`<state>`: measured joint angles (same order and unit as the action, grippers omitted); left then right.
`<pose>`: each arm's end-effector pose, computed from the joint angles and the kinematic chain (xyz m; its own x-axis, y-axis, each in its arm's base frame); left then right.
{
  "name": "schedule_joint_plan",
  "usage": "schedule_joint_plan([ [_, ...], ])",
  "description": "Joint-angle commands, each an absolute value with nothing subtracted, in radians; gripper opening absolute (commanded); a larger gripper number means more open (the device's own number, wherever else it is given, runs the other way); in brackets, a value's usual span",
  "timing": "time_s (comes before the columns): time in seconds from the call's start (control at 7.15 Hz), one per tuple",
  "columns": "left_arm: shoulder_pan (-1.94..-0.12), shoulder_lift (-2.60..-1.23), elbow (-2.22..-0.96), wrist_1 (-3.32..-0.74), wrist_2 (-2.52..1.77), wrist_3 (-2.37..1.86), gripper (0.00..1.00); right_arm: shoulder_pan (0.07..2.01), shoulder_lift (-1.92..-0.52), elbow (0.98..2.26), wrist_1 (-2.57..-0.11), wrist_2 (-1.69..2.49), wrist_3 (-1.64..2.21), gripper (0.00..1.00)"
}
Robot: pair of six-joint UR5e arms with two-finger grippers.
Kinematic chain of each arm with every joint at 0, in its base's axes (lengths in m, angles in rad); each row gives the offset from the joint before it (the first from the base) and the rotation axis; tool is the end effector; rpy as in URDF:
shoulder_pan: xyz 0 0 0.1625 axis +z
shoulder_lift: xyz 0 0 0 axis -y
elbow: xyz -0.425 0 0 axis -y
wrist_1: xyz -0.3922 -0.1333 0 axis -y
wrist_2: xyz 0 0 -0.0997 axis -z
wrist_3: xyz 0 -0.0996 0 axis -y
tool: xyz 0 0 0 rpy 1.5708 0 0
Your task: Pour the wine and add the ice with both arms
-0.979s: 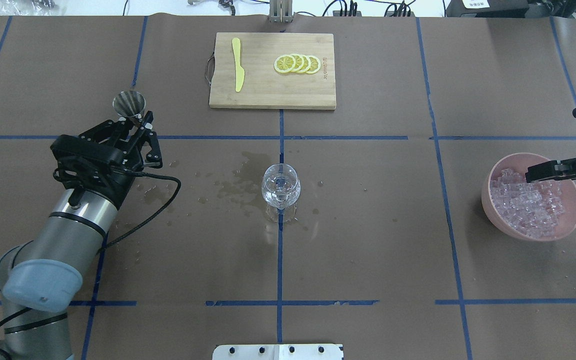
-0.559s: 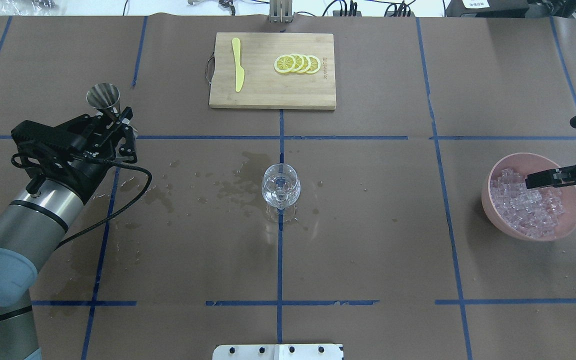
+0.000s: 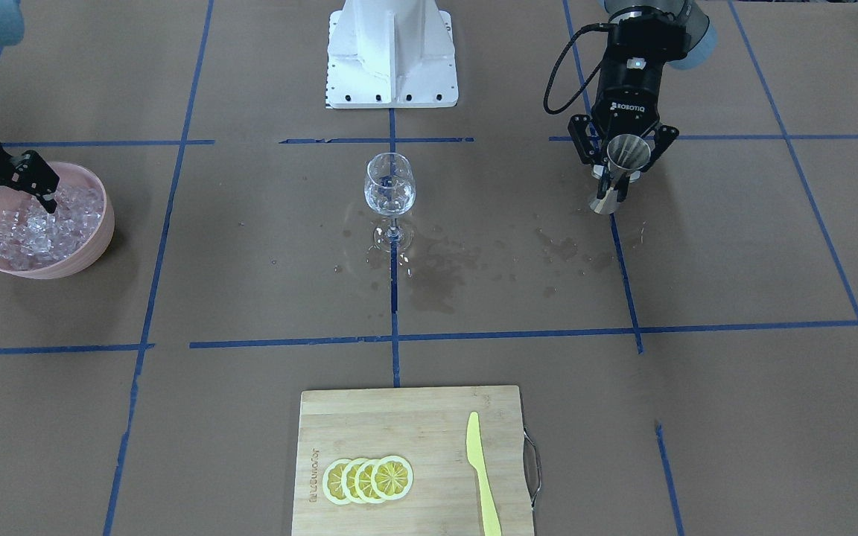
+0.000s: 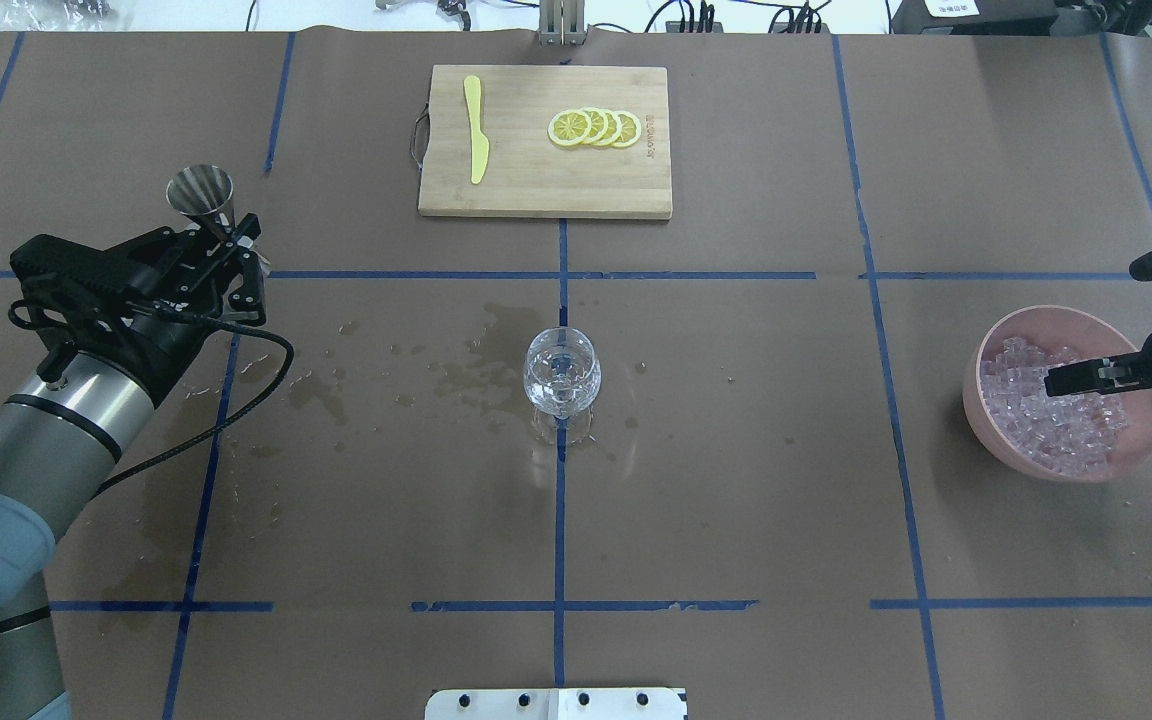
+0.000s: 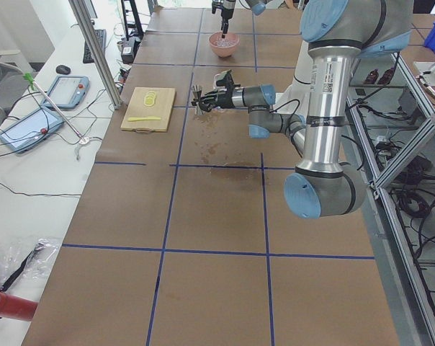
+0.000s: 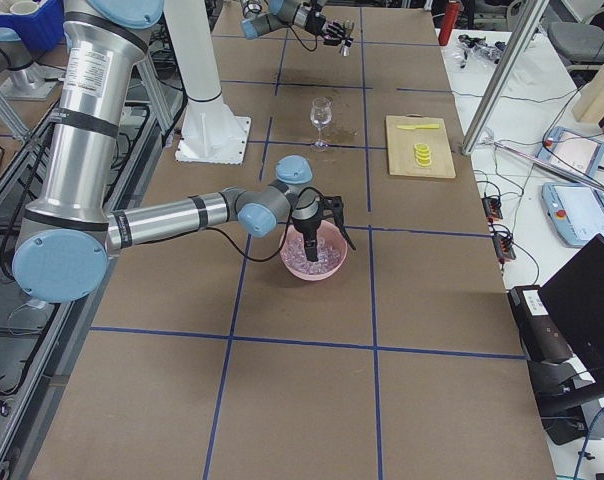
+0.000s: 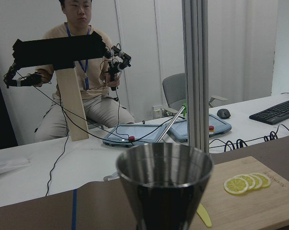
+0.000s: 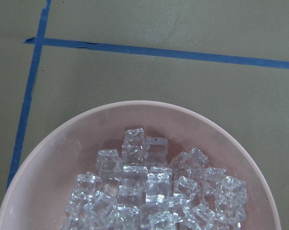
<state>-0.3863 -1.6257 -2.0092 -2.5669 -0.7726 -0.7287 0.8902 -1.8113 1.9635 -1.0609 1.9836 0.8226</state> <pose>0.3362 -0.3576 0.3074 0.7396 0.2614 -0.6203 0.5592 0.2743 0.7823 -0.1925 -0.3861 0.5265 0.7425 -0.0733 0.6658 -0.0704 0.9800 0.1863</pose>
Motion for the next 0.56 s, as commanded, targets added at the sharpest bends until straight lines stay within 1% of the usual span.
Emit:
schedule_joint_plan([
  [0.0,-0.387,-1.525,-2.008,-2.705,-0.805,-0.75,0.0,0.876,-1.809,1.953,-1.06,1.983,0.83,0.99],
  [0.14,-0.387,-1.516,-2.005,-2.709,-0.805,-0.75,0.0,0.873,-1.809,1.947,-1.06,1.983,0.83,0.97],
  [0.42,-0.387,-1.497,-1.994,-2.726,-0.805,-0.75,0.0,0.871,-1.801,1.933,-1.061,1.985,0.83,0.97],
])
